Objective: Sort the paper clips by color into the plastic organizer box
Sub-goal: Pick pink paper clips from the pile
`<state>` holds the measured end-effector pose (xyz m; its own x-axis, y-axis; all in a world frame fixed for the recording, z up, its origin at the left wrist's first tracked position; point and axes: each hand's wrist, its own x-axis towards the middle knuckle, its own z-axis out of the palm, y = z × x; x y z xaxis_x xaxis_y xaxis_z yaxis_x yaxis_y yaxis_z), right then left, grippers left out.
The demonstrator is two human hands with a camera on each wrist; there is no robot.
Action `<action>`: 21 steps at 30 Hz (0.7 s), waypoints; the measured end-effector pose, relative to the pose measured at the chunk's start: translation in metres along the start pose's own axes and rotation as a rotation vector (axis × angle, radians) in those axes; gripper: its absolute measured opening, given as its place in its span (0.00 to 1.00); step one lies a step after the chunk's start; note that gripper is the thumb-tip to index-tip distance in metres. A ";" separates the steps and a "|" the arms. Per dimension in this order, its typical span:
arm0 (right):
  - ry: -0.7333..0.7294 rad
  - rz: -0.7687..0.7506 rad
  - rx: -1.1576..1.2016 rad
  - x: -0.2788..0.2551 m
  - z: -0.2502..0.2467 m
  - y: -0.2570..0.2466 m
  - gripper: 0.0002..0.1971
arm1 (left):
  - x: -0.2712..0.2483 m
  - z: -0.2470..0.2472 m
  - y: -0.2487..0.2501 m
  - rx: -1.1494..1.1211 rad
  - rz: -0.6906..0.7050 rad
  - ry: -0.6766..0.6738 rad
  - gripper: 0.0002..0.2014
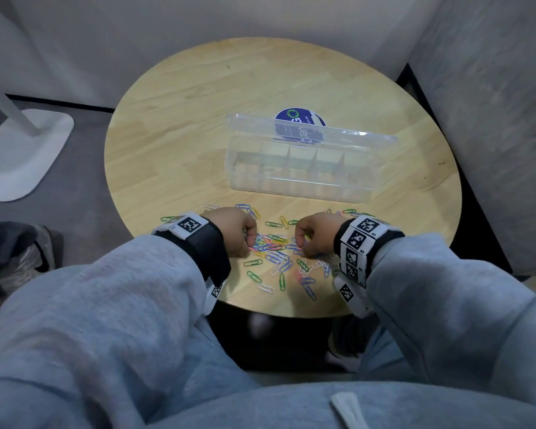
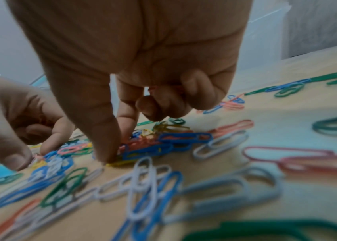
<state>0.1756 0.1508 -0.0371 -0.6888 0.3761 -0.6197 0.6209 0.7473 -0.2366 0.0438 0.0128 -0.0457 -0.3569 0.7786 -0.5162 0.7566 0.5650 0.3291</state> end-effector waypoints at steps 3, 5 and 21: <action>-0.001 -0.010 -0.012 0.000 -0.001 -0.001 0.06 | 0.000 -0.001 0.001 0.005 0.022 -0.007 0.06; 0.014 -0.009 -0.019 0.000 -0.001 0.000 0.03 | 0.001 -0.001 0.001 -0.003 0.040 0.000 0.05; -0.039 0.069 1.091 -0.009 -0.015 0.016 0.14 | 0.004 -0.013 -0.011 -0.575 0.084 -0.043 0.11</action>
<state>0.1856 0.1674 -0.0240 -0.6396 0.3661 -0.6759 0.6683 -0.1695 -0.7243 0.0266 0.0131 -0.0410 -0.2771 0.8222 -0.4972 0.3578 0.5685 0.7408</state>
